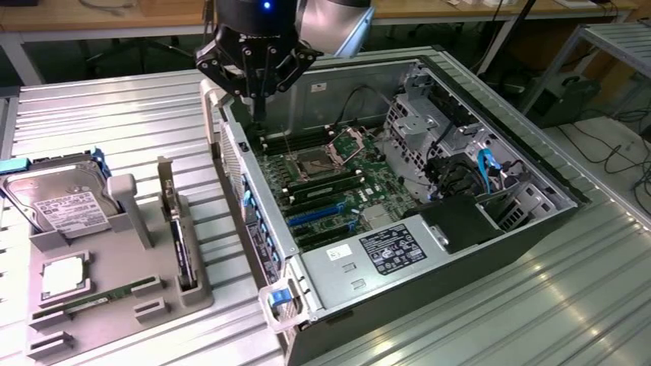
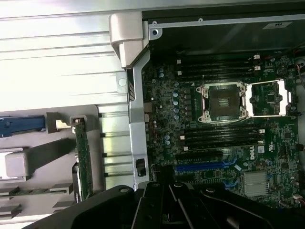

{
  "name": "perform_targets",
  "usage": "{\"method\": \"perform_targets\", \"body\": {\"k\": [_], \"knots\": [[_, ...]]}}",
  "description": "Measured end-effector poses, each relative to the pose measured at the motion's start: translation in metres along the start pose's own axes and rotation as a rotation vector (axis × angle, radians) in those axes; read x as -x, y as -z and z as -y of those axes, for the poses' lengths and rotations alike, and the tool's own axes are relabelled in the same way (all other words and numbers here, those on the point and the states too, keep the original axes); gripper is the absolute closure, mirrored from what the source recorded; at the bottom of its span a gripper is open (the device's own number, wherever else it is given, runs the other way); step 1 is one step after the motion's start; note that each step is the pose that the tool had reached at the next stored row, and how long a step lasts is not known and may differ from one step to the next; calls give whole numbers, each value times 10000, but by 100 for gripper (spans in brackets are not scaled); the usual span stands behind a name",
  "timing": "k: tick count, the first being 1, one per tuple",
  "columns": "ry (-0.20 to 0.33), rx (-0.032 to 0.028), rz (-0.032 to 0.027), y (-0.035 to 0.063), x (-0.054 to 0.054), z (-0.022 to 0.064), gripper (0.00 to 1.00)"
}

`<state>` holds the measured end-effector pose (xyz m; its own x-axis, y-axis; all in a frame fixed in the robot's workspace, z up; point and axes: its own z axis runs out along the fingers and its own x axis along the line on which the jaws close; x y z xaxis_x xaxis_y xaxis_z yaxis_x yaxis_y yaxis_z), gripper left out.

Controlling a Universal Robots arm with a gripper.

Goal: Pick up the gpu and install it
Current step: 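Reach for the gpu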

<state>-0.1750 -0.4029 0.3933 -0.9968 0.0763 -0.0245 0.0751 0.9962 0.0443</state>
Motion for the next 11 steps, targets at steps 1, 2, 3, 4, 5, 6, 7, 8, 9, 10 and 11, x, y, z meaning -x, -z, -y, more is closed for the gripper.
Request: {"method": "perform_targets", "body": {"k": [1, 2, 3, 4, 5, 6, 7, 8, 9, 10, 11], "knots": [[0, 0, 0, 1, -10, 8, 89], [2, 0, 0, 1, -18, 17, 89], [1, 1, 0, 1, -28, 26, 89], [0, 1, 0, 2, -38, 35, 89], [1, 0, 0, 3, -47, 45, 89], [2, 0, 0, 4, -55, 55, 89], [1, 1, 0, 4, -64, 64, 89], [0, 0, 0, 5, -75, 77, 89], [0, 0, -1, 6, -84, 89, 89], [1, -1, -1, 7, -92, 101, 89], [0, 0, 0, 8, -101, 114, 89]]}}
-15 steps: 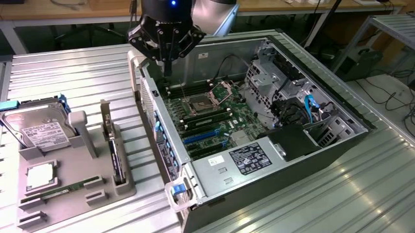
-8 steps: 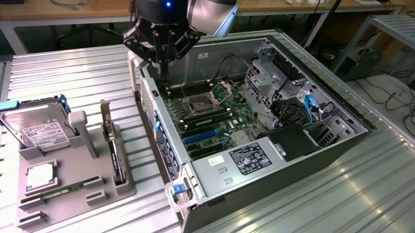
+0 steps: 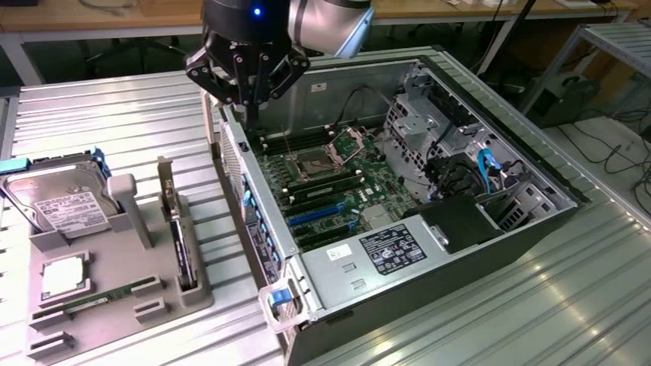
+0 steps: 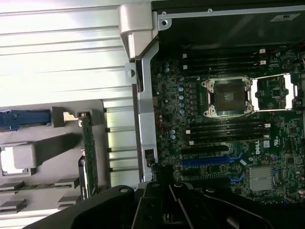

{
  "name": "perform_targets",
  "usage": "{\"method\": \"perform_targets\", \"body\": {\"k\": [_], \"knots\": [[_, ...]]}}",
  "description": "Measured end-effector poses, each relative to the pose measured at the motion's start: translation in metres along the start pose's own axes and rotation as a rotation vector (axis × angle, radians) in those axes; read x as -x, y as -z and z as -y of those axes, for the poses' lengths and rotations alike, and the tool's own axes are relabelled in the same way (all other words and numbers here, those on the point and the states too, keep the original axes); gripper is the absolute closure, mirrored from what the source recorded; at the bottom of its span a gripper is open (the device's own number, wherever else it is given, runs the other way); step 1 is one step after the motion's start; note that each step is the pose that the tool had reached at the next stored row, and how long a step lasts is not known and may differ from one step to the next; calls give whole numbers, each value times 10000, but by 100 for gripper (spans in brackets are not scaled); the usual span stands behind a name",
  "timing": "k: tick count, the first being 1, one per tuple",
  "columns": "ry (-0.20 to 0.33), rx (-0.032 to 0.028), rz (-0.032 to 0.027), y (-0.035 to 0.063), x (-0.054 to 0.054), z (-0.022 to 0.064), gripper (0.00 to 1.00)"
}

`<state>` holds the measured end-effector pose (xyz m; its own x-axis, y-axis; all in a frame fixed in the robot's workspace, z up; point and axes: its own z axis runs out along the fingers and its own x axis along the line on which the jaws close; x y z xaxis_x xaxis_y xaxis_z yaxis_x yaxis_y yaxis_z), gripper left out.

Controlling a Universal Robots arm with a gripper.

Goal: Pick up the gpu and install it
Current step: 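Reach for the gpu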

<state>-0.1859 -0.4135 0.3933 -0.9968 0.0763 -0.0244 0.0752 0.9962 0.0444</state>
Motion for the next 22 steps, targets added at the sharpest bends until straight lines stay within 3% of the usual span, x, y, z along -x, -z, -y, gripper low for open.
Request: {"method": "perform_targets", "body": {"k": [22], "knots": [[0, 1, 1, 21, -229, 354, 89]]}}
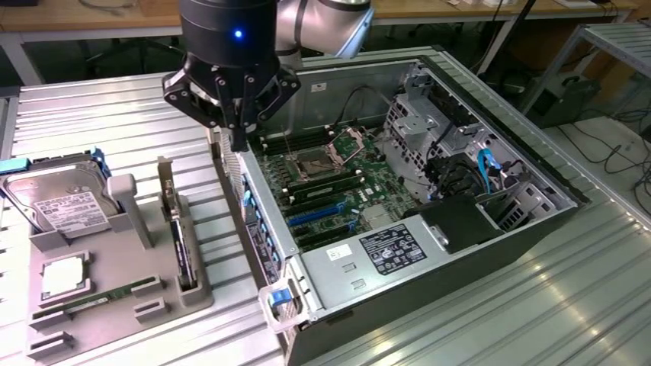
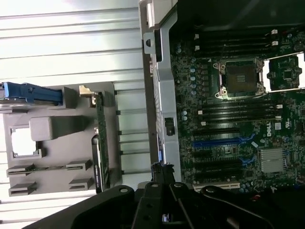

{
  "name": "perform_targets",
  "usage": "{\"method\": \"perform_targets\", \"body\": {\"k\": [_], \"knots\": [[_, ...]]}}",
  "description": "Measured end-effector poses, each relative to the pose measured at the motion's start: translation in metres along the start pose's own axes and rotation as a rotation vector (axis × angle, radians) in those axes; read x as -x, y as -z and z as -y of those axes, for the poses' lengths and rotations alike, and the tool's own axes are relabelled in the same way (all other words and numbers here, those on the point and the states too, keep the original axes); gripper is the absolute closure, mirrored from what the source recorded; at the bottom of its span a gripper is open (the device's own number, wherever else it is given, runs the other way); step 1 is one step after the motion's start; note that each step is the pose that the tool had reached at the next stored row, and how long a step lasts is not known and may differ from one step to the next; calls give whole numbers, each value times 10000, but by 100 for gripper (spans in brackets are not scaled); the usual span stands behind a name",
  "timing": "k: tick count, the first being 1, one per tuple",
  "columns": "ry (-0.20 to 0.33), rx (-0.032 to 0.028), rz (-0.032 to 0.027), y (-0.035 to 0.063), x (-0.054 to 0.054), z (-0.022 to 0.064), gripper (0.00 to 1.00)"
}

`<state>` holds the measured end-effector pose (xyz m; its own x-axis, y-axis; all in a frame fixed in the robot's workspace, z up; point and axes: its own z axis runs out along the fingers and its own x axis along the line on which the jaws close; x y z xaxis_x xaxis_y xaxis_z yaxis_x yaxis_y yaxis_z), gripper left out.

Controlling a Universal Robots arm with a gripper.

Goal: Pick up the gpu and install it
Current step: 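Reach for the gpu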

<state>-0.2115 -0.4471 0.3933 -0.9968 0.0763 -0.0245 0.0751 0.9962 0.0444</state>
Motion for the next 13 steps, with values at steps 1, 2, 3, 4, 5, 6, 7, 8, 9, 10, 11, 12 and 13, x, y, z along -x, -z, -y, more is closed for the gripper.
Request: {"method": "perform_targets", "body": {"k": [1, 2, 3, 4, 5, 6, 7, 8, 9, 10, 11, 12, 13], "knots": [[0, 0, 0, 1, -14, 13, 89], [0, 0, 0, 2, -29, 25, 89], [1, -1, -1, 3, -44, 38, 89], [1, -2, -1, 5, -63, 56, 89], [1, -1, 0, 5, -80, 69, 89], [1, 0, 0, 7, -114, 84, 89], [2, -1, 0, 8, -167, 89, 89], [1, 0, 0, 9, -202, 91, 89], [1, -1, 0, 10, -224, 89, 89], [0, -1, -1, 10, -249, 84, 89], [0, 0, 0, 10, -268, 77, 89], [1, 0, 1, 10, -287, 71, 89], [0, -1, 0, 11, -308, 67, 89]]}}
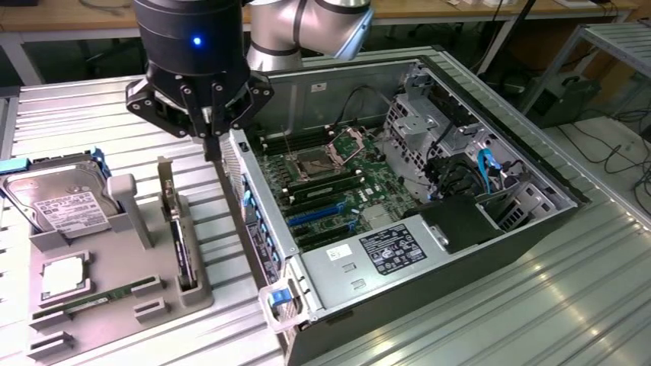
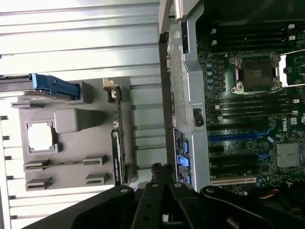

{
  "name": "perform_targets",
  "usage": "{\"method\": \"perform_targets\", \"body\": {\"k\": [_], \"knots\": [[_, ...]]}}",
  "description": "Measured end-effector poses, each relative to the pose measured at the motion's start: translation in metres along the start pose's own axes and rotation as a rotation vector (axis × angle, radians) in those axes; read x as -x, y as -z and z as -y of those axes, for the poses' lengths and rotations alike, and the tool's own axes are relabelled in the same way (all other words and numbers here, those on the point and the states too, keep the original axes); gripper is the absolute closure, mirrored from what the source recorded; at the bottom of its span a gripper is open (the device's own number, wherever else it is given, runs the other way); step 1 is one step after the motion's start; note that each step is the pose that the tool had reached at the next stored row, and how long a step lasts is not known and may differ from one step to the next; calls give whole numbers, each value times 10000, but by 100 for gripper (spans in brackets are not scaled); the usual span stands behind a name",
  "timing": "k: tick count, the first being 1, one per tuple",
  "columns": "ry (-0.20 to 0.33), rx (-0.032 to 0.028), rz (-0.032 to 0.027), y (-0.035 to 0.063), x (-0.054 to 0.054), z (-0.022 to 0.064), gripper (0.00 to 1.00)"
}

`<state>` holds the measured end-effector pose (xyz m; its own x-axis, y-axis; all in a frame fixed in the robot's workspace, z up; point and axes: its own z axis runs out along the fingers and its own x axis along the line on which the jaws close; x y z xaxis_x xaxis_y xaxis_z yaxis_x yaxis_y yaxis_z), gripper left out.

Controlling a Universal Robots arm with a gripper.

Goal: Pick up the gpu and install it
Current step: 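Reach for the gpu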

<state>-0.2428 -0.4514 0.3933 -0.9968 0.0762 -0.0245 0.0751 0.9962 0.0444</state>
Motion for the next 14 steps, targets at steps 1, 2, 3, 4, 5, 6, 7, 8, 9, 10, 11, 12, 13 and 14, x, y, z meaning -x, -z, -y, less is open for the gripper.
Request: {"method": "perform_targets", "body": {"k": [1, 2, 3, 4, 5, 6, 7, 8, 9, 10, 11, 12, 13, 14], "knots": [[0, 0, 0, 0, -28, -3, 89], [1, -1, -1, 1, -53, -4, 89], [0, 0, 0, 1, -77, -4, 89], [0, 0, 0, 2, -104, -3, 89], [-1, 0, 0, 2, -131, -1, 89], [-1, 0, 0, 3, -161, 1, 89], [0, 0, 0, 3, -189, 3, 89], [0, 0, 0, 4, -213, 5, 89], [1, 1, 1, 4, -244, 8, 89], [1, 0, 0, 5, -271, 10, 89], [0, -1, 0, 6, -300, 11, 89], [0, -1, 0, 7, -327, 14, 89], [0, 0, 0, 7, -352, 16, 89], [-1, -1, 0, 8, -376, 17, 89]]}}
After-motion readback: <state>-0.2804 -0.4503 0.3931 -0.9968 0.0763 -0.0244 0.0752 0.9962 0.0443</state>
